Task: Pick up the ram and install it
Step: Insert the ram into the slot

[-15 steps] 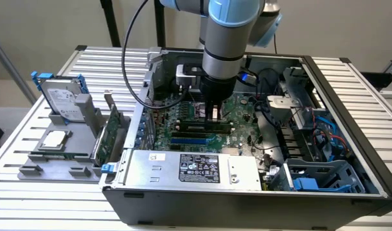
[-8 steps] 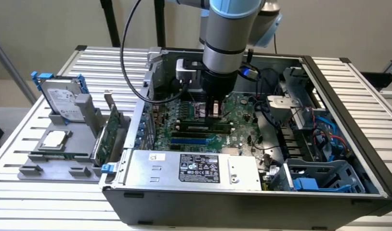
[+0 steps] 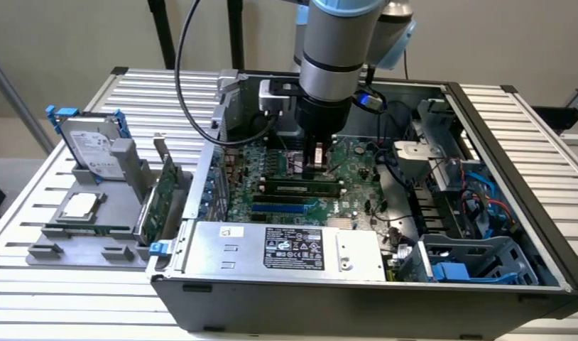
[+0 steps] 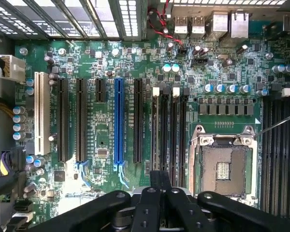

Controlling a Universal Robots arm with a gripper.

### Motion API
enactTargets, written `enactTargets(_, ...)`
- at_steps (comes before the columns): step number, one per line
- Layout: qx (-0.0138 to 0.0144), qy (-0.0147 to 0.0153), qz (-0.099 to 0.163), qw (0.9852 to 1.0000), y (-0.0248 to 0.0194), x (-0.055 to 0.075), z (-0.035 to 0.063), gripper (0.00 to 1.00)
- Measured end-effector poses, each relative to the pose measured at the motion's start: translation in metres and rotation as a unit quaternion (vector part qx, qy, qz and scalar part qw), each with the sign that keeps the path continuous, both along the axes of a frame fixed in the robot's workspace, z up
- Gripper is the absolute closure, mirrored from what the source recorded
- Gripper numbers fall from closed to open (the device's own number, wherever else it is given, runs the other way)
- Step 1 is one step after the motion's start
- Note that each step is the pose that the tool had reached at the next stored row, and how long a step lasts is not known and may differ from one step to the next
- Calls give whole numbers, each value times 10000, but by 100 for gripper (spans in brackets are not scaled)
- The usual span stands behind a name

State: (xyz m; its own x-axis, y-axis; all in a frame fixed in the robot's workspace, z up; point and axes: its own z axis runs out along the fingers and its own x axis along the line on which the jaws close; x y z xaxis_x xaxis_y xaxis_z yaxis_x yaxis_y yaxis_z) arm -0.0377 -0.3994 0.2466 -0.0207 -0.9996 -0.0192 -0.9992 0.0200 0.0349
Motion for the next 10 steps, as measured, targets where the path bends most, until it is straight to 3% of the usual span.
enactTargets(10,0,0,0,10000,0,0,1,100)
